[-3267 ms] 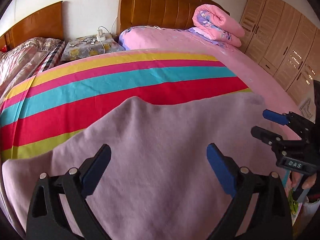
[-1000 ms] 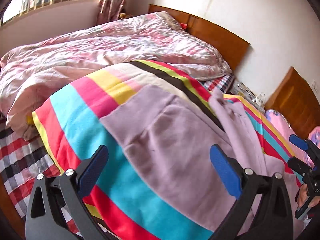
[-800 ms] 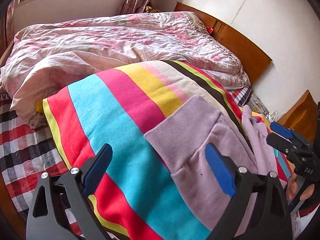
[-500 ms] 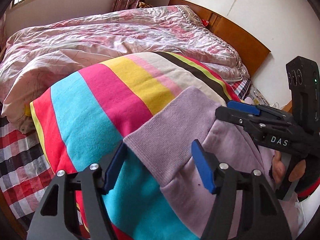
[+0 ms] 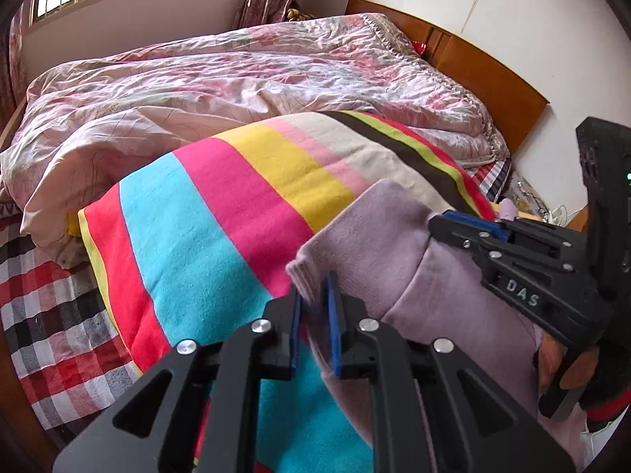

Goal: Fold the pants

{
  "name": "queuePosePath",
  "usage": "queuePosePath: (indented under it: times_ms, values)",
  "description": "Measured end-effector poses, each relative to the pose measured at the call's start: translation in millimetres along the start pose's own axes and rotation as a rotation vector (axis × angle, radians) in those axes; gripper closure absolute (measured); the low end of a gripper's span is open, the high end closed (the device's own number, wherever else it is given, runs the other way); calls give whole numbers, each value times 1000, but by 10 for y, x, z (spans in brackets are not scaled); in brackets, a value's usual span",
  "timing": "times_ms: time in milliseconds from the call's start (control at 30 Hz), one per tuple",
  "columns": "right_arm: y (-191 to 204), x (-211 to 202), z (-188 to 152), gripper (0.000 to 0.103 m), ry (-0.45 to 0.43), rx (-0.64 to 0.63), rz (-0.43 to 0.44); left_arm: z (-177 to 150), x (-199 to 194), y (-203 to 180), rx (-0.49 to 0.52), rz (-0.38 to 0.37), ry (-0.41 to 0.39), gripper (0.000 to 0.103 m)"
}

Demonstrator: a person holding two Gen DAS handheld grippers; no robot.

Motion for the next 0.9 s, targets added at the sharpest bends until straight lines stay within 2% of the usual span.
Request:
queuePosePath:
  times_ms: [33, 67, 100, 200, 233, 300, 367, 433, 533, 600, 733, 833, 900]
  values:
    - [-53, -72, -3, 70, 7, 39, 28, -14, -33, 14, -9, 28, -13, 67]
    - [-109, -205, -13, 50, -6, 71, 53, -19, -95, 27, -19, 61, -31, 39]
    - [-176, -413, -32, 42, -44, 86, 52, -19, -189, 34, -25, 77, -68, 23]
    - [-405, -1123, -224, 42, -136, 98, -21, -15, -497, -128, 21, 89, -158, 19]
    - [-505, -1375, -365, 42, -160, 112, -69, -27, -578, -246, 47, 69, -170, 17]
    - [-704, -1805, -738, 39, -183, 154, -143, -74, -688, -546, 104, 2, -179, 7]
    - [-878, -2152, -1222, 38, -183, 214, -221, -170, -729, -923, 183, -75, -162, 6]
    - [-1008, -2401, -1777, 37, -148, 289, -303, -281, -711, -1350, 276, -146, -138, 3]
    - [-1066, -2652, -2609, 37, -86, 375, -445, -420, -591, -1996, 416, -189, -80, 2]
    - [-1103, -2773, -3121, 37, -69, 471, -493, -470, -457, -2405, 497, -215, -55, 2]
    - [-1112, -2932, -3861, 37, -93, 650, -492, -442, -85, -3145, 574, -194, 30, 2]
    - [-1086, -2944, -4085, 37, -108, 696, -491, -451, 295, -3577, 622, -109, 118, 3]
    - [-1075, -2967, -4102, 37, -135, 701, -477, -470, 494, -3770, 657, -55, 138, 4]
Point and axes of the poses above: each gripper's, at about its wrist camera, not at the fingertips, and x roughly the way its jaws point, y to its left, z to its top, the point moved 2 cm from there along x, roughly the way its jaws point, and after that the axes turned 2 degrees about y, right-handed, at the moved point
